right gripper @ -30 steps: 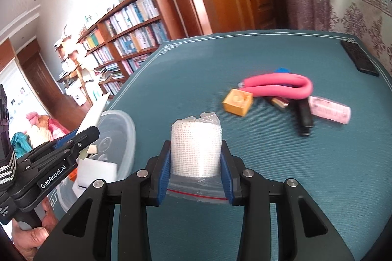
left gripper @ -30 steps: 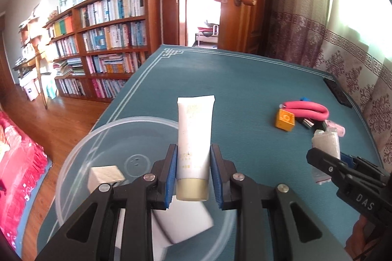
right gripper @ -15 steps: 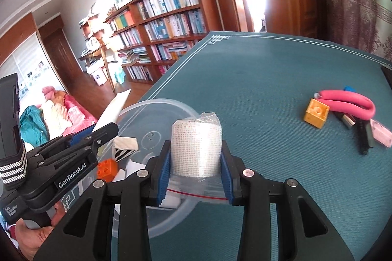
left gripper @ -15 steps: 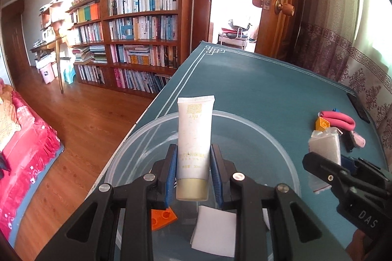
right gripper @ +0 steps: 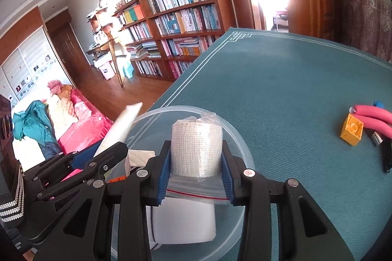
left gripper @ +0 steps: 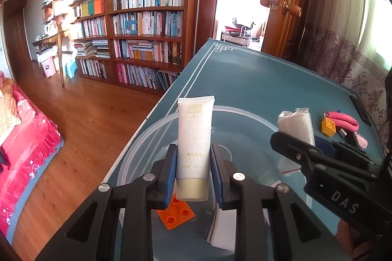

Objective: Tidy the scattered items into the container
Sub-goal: 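Drop the lotion tube into the container with the left tool while the right tool drops the gauze, then grasp the black hairbrush with the right tool while the left tool approaches the yellow Lego brick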

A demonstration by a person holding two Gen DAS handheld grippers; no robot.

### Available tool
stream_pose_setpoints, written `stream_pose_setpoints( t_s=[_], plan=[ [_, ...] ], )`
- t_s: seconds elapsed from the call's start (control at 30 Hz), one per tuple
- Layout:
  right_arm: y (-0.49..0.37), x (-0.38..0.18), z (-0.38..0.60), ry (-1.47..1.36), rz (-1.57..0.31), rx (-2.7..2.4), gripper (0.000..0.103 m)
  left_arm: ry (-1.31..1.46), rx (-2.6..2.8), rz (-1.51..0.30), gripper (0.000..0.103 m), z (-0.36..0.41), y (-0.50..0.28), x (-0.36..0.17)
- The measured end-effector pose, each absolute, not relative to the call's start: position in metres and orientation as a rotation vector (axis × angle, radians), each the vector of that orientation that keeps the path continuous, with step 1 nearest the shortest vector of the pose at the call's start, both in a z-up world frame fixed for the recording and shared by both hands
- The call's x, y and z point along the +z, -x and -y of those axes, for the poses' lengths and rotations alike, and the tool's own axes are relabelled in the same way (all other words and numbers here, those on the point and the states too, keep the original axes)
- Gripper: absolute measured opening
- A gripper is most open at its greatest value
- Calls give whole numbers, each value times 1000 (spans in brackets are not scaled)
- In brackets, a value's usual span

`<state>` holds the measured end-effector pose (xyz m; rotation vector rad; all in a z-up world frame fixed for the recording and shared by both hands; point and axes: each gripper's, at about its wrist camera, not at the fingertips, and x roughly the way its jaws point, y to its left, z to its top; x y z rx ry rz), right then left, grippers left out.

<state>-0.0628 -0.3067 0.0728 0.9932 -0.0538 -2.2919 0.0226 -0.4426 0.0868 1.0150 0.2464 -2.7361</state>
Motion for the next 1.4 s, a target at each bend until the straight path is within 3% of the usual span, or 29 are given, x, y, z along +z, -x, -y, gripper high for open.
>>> stream_pose_setpoints(
  t_s=[0.1, 0.17, 0.43, 0.97, 1.4],
  plan=[
    [66, 70, 307, -1017, 67, -2271, 44, -1008, -2737, -253, 34, 445, -23, 88],
    [66, 69, 306, -1023, 74, -2273, 45, -996, -2737, -262, 50, 447, -25, 89],
    [63, 68, 300, -1020, 92, -2281, 46, -962, -2711, -278, 81, 451, -28, 92],
    [55, 61, 235, -1038, 157, -2437, 45, -1037, -2723, -319, 87, 434, -18, 86],
    [68, 53, 158, -1101, 235, -2580, 45, -1066, -2762, -240, 88, 397, -2, 91]
  ],
)
